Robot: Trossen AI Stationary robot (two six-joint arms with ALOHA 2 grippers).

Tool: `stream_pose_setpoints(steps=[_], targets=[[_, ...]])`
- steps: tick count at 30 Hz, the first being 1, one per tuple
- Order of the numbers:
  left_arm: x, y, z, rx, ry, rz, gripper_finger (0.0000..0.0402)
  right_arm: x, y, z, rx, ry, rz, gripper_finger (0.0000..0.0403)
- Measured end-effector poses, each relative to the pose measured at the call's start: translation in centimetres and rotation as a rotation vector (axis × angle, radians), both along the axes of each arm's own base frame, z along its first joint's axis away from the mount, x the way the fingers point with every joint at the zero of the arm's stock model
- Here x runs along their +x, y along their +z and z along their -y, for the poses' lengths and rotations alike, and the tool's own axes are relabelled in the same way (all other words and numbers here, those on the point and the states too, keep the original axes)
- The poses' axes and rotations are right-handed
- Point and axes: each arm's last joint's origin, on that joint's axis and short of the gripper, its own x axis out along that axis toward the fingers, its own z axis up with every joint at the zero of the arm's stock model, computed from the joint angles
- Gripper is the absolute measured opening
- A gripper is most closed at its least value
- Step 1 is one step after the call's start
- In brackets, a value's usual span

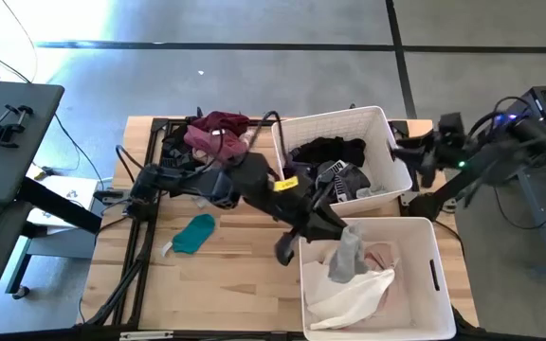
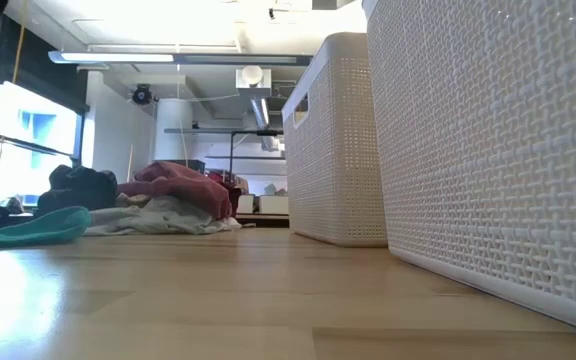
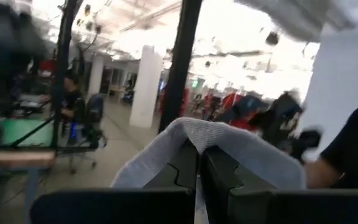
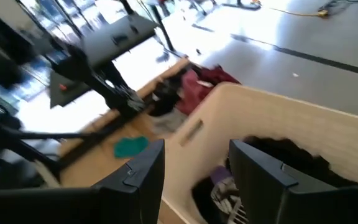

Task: Sort clothes
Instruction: Move the grey sock from the top bin to the bottom bin, then adjust the bins

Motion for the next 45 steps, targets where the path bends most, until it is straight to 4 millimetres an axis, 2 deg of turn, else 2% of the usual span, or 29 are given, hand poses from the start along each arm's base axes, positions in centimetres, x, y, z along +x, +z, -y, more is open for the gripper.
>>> stream_pose_setpoints(steps=[2,8,12,15,17,20,23,27,31,35,39,43,45], targets=[[0.9,-1.5,-0.3,0.032,0.015,-0.077,0.0000,-0.3,0.6,0.2,-0.001,0.017,0.036,0.0165],[5.4,-9.9,-0.6,0.173,0.144,-0.415,0.0010,-0.1,0.8,0.1,-0.031,0.039,0.045,0.0165],[7.1,-14.3,-0.7,0.209,0.161,-0.581,0.0054,0.5,0.4,-0.4,-0.035,0.038,0.017,0.0165],[7.9,-17.1,-0.8,0.135,0.105,-0.718,0.0100,1.2,0.2,-0.9,-0.033,0.055,-0.011,0.0165],[8.2,-18.1,-1.3,0.058,0.103,-0.795,0.0132,1.6,0.0,-1.2,-0.037,0.066,-0.034,0.0165],[8.1,-17.8,-2.4,-0.067,0.131,-0.864,0.0168,2.2,-0.4,-1.7,-0.061,0.067,-0.071,0.0165],[7.8,-17.0,-3.5,-0.126,0.107,-0.886,0.0187,3.0,-0.8,-2.3,-0.091,0.066,-0.114,0.0165],[7.4,-16.0,-5.1,-0.216,0.086,-0.922,0.0189,3.9,-1.3,-2.9,-0.118,0.067,-0.156,0.0165],[5.6,-13.6,-6.5,-0.281,0.133,-0.970,0.0185,4.2,-1.5,-3.1,-0.126,0.072,-0.176,0.0165],[2.9,-10.6,-7.0,-0.236,0.251,-0.959,0.0175,4.1,-1.6,-3.3,-0.128,0.088,-0.186,0.0165],[-1.4,-7.1,-7.3,-0.155,0.423,-0.978,0.0165,3.8,-1.8,-3.4,-0.134,0.117,-0.218,0.0165],[-5.7,-5.8,-8.5,-0.032,0.696,-1.092,0.0161,3.7,-2.0,-3.7,-0.145,0.141,-0.248,0.0165],[-7.5,-5.8,-9.4,-0.009,0.752,-1.199,0.0160,3.7,-2.0,-3.7,-0.149,0.145,-0.248,0.0165]])
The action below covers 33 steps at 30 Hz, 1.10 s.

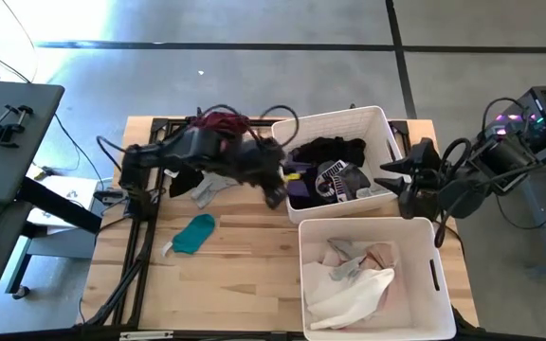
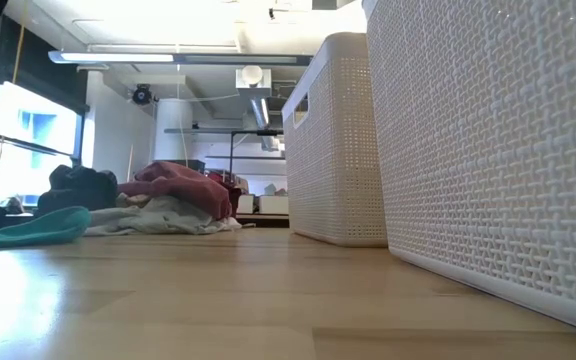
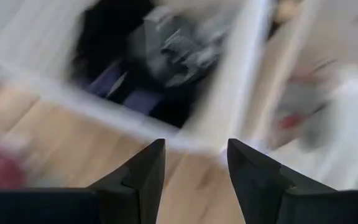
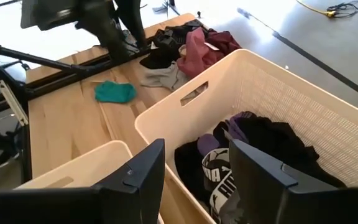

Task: Sort clothes
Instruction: Adjust the bins

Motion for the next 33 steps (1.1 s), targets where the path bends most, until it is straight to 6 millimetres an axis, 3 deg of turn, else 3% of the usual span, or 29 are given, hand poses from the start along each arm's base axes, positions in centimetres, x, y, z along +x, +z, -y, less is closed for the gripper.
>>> stream_pose_setpoints(steps=[3,7,16,24,29,33], targets=[[-1.6,-0.5,-1.6,0.019,0.072,-0.150,0.0156,0.0,0.0,0.0,-0.012,-0.001,0.003,0.0165],[-1.6,-2.2,-3.8,0.024,0.144,-0.252,0.0145,0.1,0.0,0.0,-0.030,-0.013,0.012,0.0165],[-0.2,-9.1,-8.7,-0.041,0.251,-0.399,0.0109,0.1,0.0,0.0,-0.028,-0.017,0.015,0.0165],[2.1,-13.4,-11.9,-0.071,0.247,-0.200,0.0091,0.1,0.1,0.0,0.029,-0.067,0.047,0.0165],[3.4,-13.8,-14.4,-0.009,0.248,0.000,0.0090,0.3,0.2,0.6,0.040,-0.166,0.097,0.0165],[3.9,-12.8,-17.2,0.081,0.242,0.161,0.0090,0.8,0.2,1.6,0.020,-0.279,0.135,0.0165]])
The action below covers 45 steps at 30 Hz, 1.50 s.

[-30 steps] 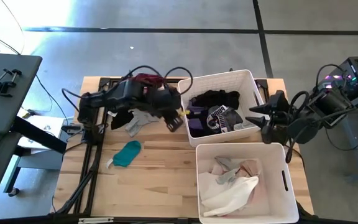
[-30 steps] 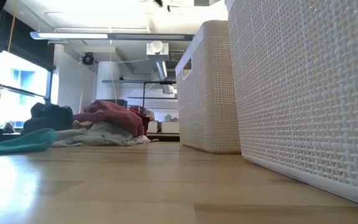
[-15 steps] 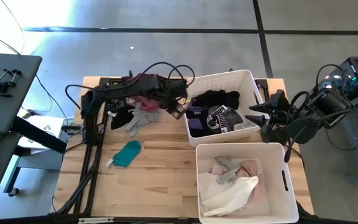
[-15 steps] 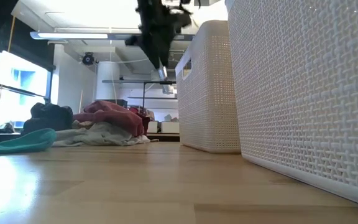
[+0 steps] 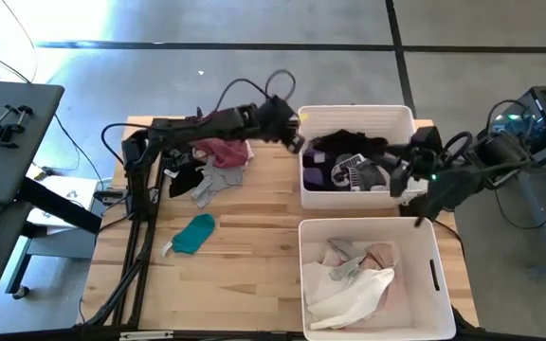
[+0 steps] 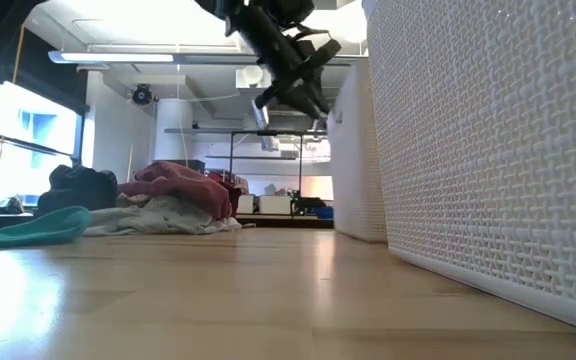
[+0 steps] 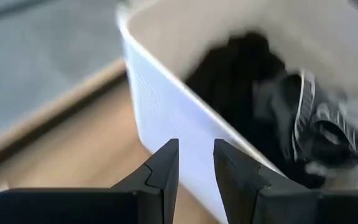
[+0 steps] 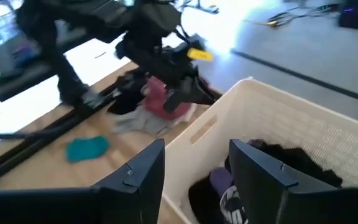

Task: Sort clothes
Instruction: Adjust the bins

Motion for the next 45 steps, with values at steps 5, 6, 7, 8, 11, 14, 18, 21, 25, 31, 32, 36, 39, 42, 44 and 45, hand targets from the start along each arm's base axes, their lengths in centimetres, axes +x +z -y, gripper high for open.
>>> stream_pose_setpoints(steps=[5,6,7,8,11,14,18,21,25,31,32,36,39,42,44,45], targets=[[-0.9,1.7,-3.1,0.129,-0.011,0.063,0.0090,1.2,-0.3,1.1,-0.019,-0.068,-0.059,0.0165],[-1.2,2.5,-3.4,0.153,-0.028,0.068,0.0090,1.5,-0.4,1.3,-0.013,-0.069,-0.082,0.0165],[-1.6,3.3,-3.8,0.177,-0.052,0.076,0.0090,1.9,-0.6,1.5,0.000,-0.062,-0.114,0.0165],[-2.1,4.0,-3.9,0.198,-0.080,0.079,0.0090,2.4,-0.9,1.6,0.028,-0.055,-0.144,0.0165],[-3.5,5.5,-4.0,0.238,-0.185,0.066,0.0090,3.9,-1.7,1.9,0.179,0.029,-0.266,0.0165],[-4.3,5.9,-3.7,0.233,-0.301,0.042,0.0090,5.9,-2.9,1.9,0.372,0.156,-0.397,0.0165],[-4.9,5.6,-3.8,0.151,-0.426,0.043,0.0090,8.5,-5.1,1.6,0.524,0.297,-0.564,0.0165],[-5.1,5.1,-3.8,0.097,-0.461,0.027,0.0090,9.6,-7.6,1.9,0.579,0.358,-0.690,0.0165],[-5.2,4.9,-3.7,0.100,-0.484,0.003,0.0090,9.8,-10.1,3.2,0.592,0.279,-0.770,0.0165],[-5.2,4.9,-3.6,0.100,-0.490,-0.001,0.0090,9.7,-13.0,5.4,0.613,0.176,-0.835,0.0165],[-5.2,4.9,-3.6,0.100,-0.490,-0.001,0.0090,9.7,-13.4,5.7,0.614,0.171,-0.849,0.0165],[-5.2,4.9,-3.6,0.104,-0.494,-0.004,0.0090,9.4,-14.9,6.8,0.574,0.115,-0.906,0.0165],[-5.2,4.9,-3.7,0.121,-0.497,-0.012,0.0090,9.3,-15.5,7.8,0.491,0.005,-0.919,0.0165],[-5.2,4.9,-3.9,0.149,-0.497,-0.015,0.0090,9.3,-15.4,8.7,0.411,-0.124,-0.885,0.0165],[-5.0,4.7,-4.2,0.160,-0.495,-0.011,0.0090,9.2,-15.4,9.1,0.380,-0.162,-0.882,0.0165],[-4.9,4.5,-4.4,0.160,-0.492,-0.014,0.0090,9.2,-15.4,9.3,0.376,-0.163,-0.883,0.0165]])
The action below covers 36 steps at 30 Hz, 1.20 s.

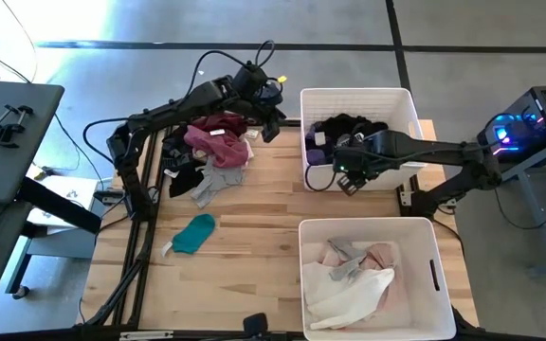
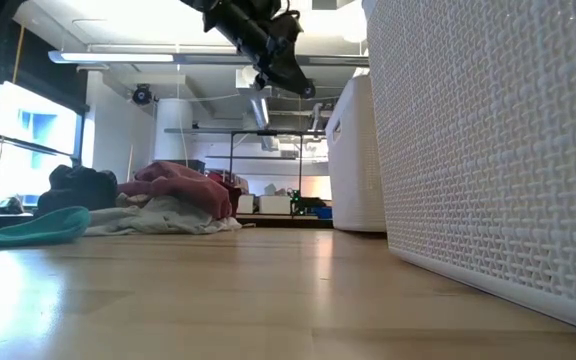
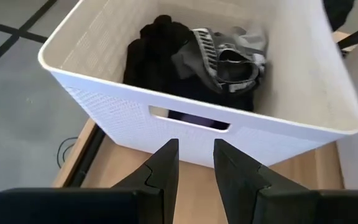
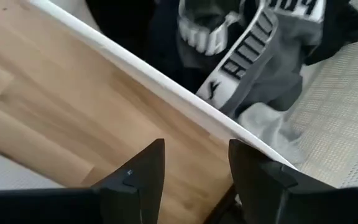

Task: Sort clothes
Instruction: Adjust the bins

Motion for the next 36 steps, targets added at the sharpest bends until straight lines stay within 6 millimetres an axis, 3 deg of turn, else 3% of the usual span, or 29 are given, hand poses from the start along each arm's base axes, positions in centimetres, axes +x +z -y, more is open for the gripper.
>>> stream_pose_setpoints(steps=[3,7,15,20,26,31,36], targets=[[0.1,-0.2,-0.3,0.002,0.005,0.001,0.0090,-0.1,0.5,0.1,0.029,0.002,0.007,0.0165],[-0.1,-0.1,-0.5,0.003,0.011,0.004,0.0090,0.0,2.5,-0.6,0.092,0.004,0.081,0.0165],[-1.0,0.9,-0.7,0.022,0.019,0.025,0.0090,0.0,7.8,-3.5,0.129,0.096,0.305,0.0165],[-1.5,2.0,-0.5,0.044,0.018,0.059,0.0090,0.6,9.3,-5.9,0.232,0.248,0.439,0.0165],[-1.9,2.9,-0.2,0.084,0.000,0.081,0.0090,0.6,7.6,-8.6,0.522,0.197,0.359,0.0165],[-2.0,2.9,-0.2,0.085,0.000,0.083,0.0090,-0.1,5.3,-10.6,0.528,0.119,0.213,0.0153],[-2.0,2.9,-0.2,0.083,0.000,0.080,0.0090,-1.2,3.5,-11.8,0.435,-0.026,0.105,0.0104]])
